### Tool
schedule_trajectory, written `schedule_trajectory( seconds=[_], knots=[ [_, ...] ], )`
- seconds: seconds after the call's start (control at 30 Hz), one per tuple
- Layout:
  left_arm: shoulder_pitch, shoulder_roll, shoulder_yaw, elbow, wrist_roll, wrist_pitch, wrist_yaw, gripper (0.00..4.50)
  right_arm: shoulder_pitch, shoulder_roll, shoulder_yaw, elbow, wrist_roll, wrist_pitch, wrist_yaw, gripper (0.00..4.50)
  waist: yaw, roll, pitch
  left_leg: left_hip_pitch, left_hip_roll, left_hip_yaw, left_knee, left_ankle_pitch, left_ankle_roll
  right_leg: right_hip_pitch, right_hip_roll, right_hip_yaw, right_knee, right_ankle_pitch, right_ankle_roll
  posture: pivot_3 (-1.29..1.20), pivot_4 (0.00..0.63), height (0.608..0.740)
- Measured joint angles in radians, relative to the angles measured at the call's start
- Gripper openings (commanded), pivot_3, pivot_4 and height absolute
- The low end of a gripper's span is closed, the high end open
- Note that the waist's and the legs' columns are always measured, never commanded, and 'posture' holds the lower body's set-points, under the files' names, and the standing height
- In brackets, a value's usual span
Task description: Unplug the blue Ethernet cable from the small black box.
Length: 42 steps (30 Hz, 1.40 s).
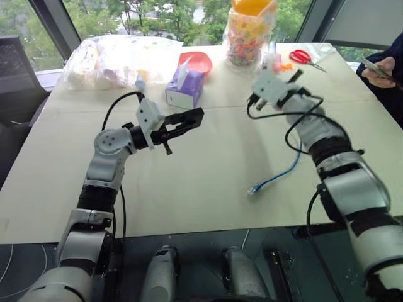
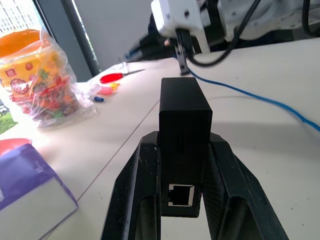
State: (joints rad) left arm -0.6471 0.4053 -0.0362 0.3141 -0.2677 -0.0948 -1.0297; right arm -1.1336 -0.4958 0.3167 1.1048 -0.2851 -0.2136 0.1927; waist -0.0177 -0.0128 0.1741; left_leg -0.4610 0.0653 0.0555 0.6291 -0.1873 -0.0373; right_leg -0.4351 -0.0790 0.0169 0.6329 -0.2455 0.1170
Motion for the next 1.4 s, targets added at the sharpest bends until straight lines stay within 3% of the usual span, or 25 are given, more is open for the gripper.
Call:
schedule_trajectory(
  seconds=[0.03,0.13,0.33,0.37,0.63,0.77,1.0,1.07,1.13,1.3,1.4],
  knots=[
    [0.013,0.000,-0.009,0.000,0.005,-0.006,-0.008,0.51,0.009,0.017,-0.031,-0.001,0.031,0.044,0.047,0.12,0.000,0.000,0.000,0.001,0.000,0.000,0.000,0.000,0.000,0.001,0.000,0.000,0.000,0.000,0.000,0.00,0.150,0.735],
    [0.034,-0.011,-0.034,0.001,0.022,-0.022,-0.019,0.51,0.035,0.051,-0.097,-0.004,0.099,0.171,0.137,1.13,0.001,0.000,0.000,0.001,0.000,0.000,0.001,0.000,0.000,0.002,0.000,0.000,0.000,0.000,0.001,0.00,0.150,0.735],
    [0.036,-0.011,-0.070,0.038,0.065,-0.099,-0.039,0.51,0.059,0.075,-0.249,-0.089,0.237,0.431,0.203,4.18,0.004,0.000,0.000,0.001,0.000,-0.001,0.002,0.000,0.000,0.003,0.000,0.000,0.001,0.001,0.001,0.00,0.150,0.735],
    [0.037,-0.012,-0.075,0.050,0.072,-0.116,-0.041,0.51,0.067,0.075,-0.271,-0.127,0.256,0.474,0.205,4.46,0.004,0.000,0.000,0.002,0.000,-0.001,0.002,0.000,0.000,0.002,0.000,0.000,0.001,0.001,0.001,0.00,0.150,0.735],
    [0.031,-0.014,-0.099,0.191,0.136,-0.281,-0.033,0.51,0.190,0.072,-0.445,-0.588,0.440,0.843,0.207,4.46,0.007,0.001,0.000,0.002,0.000,-0.002,0.002,0.000,0.000,0.002,0.000,-0.001,0.002,0.001,0.001,0.00,0.150,0.735],
    [-0.038,-0.053,-0.098,0.329,0.201,-0.347,0.080,0.51,0.305,0.064,-0.503,-0.912,0.538,1.038,0.205,4.46,0.018,0.000,-0.001,0.002,0.000,-0.003,0.003,0.000,0.000,0.003,0.000,-0.001,0.002,0.001,0.001,0.00,0.150,0.735],
    [-0.154,-0.115,-0.119,0.568,0.308,-0.501,0.224,0.51,0.416,0.107,-0.501,-1.110,0.580,1.171,0.143,4.46,0.025,0.000,-0.001,0.002,0.000,-0.003,0.004,0.000,0.000,0.003,0.000,-0.001,0.002,0.001,0.001,0.00,0.150,0.735],
    [-0.173,-0.129,-0.118,0.622,0.318,-0.514,0.240,1.54,0.419,0.114,-0.504,-1.136,0.586,1.190,0.124,4.50,0.026,0.000,-0.001,0.002,0.000,-0.003,0.003,0.000,0.000,0.003,0.000,-0.001,0.002,0.001,0.001,0.00,0.150,0.735],
    [-0.185,-0.150,-0.114,0.661,0.315,-0.500,0.242,2.28,0.419,0.128,-0.511,-1.162,0.602,1.209,0.109,4.50,0.028,0.000,-0.001,0.001,0.000,-0.003,0.003,0.000,0.000,0.003,0.000,-0.001,0.002,0.001,0.001,0.00,0.150,0.735],
    [-0.192,-0.182,-0.062,0.710,0.255,-0.355,0.223,4.46,0.420,0.132,-0.513,-1.187,0.622,1.233,0.084,4.50,0.028,0.000,-0.001,0.001,0.000,-0.003,0.004,0.000,0.000,0.003,0.000,-0.001,0.002,0.001,0.001,0.00,0.150,0.735],
    [-0.192,-0.180,-0.034,0.713,0.233,-0.287,0.215,4.49,0.420,0.133,-0.514,-1.187,0.626,1.236,0.074,4.50,0.027,0.000,-0.001,0.001,0.000,-0.003,0.003,0.000,0.000,0.003,0.000,-0.001,0.002,0.001,0.001,0.00,0.150,0.735]
  ],
)
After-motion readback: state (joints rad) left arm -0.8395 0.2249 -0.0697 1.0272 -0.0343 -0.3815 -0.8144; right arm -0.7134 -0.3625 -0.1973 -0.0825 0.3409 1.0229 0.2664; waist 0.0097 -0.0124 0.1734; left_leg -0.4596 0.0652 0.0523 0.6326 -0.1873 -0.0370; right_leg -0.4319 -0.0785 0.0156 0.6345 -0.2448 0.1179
